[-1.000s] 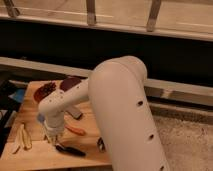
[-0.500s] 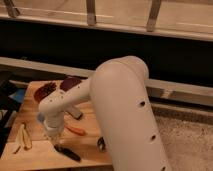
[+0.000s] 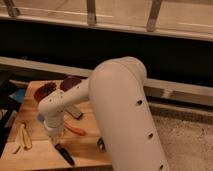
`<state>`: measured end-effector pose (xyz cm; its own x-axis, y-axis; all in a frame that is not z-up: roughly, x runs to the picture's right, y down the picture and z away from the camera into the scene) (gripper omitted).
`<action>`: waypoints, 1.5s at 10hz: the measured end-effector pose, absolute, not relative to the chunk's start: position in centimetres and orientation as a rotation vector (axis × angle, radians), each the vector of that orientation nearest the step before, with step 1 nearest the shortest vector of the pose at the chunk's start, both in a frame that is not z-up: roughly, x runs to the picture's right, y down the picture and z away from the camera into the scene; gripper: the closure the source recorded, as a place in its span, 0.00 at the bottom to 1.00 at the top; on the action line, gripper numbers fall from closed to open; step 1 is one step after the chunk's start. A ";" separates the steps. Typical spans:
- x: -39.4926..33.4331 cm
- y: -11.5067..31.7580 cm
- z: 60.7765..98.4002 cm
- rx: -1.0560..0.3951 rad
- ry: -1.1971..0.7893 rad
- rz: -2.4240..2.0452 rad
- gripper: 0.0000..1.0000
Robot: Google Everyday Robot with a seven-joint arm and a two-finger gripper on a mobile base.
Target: Place brush in plastic cup
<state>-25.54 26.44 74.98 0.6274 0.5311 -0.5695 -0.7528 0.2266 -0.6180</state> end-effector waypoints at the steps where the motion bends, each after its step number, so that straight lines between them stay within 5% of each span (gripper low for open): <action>1: -25.6 26.6 75.0 -1.009 0.260 0.897 0.42; 2: -25.6 26.9 75.0 -1.016 0.264 0.896 0.30; 4: -25.7 27.4 75.0 -1.027 0.271 0.893 0.21; 15: -24.7 26.8 74.9 -0.993 0.280 0.921 0.21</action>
<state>-24.69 26.82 74.90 0.6058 0.5360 -0.5880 -0.7726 0.2199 -0.5956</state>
